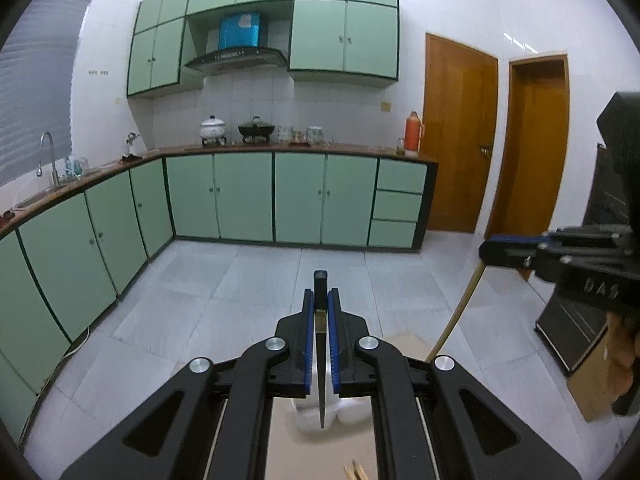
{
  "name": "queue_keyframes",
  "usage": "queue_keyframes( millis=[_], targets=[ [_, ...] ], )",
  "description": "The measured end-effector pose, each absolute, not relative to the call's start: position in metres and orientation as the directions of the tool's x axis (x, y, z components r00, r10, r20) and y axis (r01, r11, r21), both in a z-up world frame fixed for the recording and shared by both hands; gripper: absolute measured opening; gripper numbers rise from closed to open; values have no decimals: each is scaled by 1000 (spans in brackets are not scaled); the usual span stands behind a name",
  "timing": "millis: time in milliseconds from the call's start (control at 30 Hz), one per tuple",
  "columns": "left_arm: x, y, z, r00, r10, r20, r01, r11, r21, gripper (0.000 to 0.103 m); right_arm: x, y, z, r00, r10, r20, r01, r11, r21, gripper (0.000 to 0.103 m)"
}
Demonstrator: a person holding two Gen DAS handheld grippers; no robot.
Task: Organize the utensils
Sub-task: 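Lift and carry both chopsticks in both grippers to the white utensil holder, then open both grippers to drop the chopsticks into the holder and withdraw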
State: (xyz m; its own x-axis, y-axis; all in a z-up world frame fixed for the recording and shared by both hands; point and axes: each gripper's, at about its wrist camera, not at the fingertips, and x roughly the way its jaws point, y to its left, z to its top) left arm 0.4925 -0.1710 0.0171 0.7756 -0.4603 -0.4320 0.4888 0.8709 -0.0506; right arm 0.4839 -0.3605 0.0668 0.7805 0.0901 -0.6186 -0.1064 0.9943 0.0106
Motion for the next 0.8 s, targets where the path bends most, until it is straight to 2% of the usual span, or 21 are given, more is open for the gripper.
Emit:
queue_keyframes(
  millis=[167, 533, 733, 800],
  targets=[
    [525, -183, 7, 790, -462, -403, 480, 875, -64, 7, 524, -370, 44, 774, 65, -630, -71, 997, 15, 6],
    [561, -192, -89, 741, -446, -503, 468, 879, -89, 7, 561, -390, -44, 695, 59, -716, -21, 998, 62, 6],
    [563, -184, -101, 738, -420, -528, 443, 892, -90, 8, 555, -395, -50, 696, 68, -715, -13, 996, 83, 12],
    [560, -177, -97, 740, -421, -524, 441, 892, -94, 13, 549, -398, -46, 702, 76, -708, -13, 996, 94, 15]
  ],
)
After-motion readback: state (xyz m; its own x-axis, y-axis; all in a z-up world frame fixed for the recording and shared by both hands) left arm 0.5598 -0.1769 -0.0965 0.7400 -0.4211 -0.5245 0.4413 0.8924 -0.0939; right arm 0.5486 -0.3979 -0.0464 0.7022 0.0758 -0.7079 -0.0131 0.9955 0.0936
